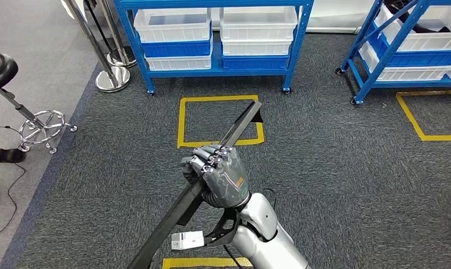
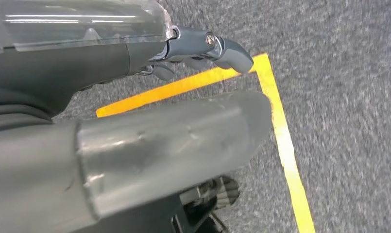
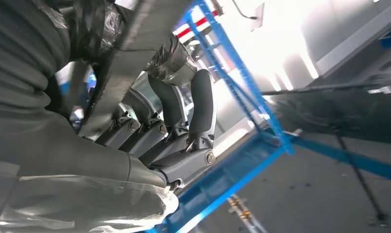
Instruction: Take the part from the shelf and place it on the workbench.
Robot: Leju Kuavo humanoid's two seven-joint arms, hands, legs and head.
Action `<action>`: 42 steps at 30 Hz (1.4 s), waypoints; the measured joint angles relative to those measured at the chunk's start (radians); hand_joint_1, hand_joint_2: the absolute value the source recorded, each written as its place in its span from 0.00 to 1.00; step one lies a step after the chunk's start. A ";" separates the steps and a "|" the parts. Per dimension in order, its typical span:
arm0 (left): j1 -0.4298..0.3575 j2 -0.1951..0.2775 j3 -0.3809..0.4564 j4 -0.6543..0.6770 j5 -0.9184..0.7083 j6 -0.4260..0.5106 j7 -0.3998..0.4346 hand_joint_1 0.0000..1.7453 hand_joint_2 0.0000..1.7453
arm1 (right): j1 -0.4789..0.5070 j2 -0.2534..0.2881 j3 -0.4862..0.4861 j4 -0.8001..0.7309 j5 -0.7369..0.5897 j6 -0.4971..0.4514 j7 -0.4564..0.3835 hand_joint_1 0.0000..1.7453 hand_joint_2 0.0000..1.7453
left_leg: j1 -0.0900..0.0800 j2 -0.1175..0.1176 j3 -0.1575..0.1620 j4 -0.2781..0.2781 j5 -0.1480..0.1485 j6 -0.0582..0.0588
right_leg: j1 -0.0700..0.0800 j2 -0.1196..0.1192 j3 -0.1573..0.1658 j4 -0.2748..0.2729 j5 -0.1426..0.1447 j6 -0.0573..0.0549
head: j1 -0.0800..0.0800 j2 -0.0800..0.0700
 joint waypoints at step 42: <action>0.002 -0.002 -0.001 0.000 0.001 -0.006 -0.006 0.00 0.00 | -0.026 -0.080 0.036 -0.070 -0.013 0.000 0.087 1.00 1.00 | 0.003 -0.069 0.023 0.020 -0.024 0.007 | 0.001 0.097 -0.031 -0.014 0.051 -0.010 | 0.001 0.000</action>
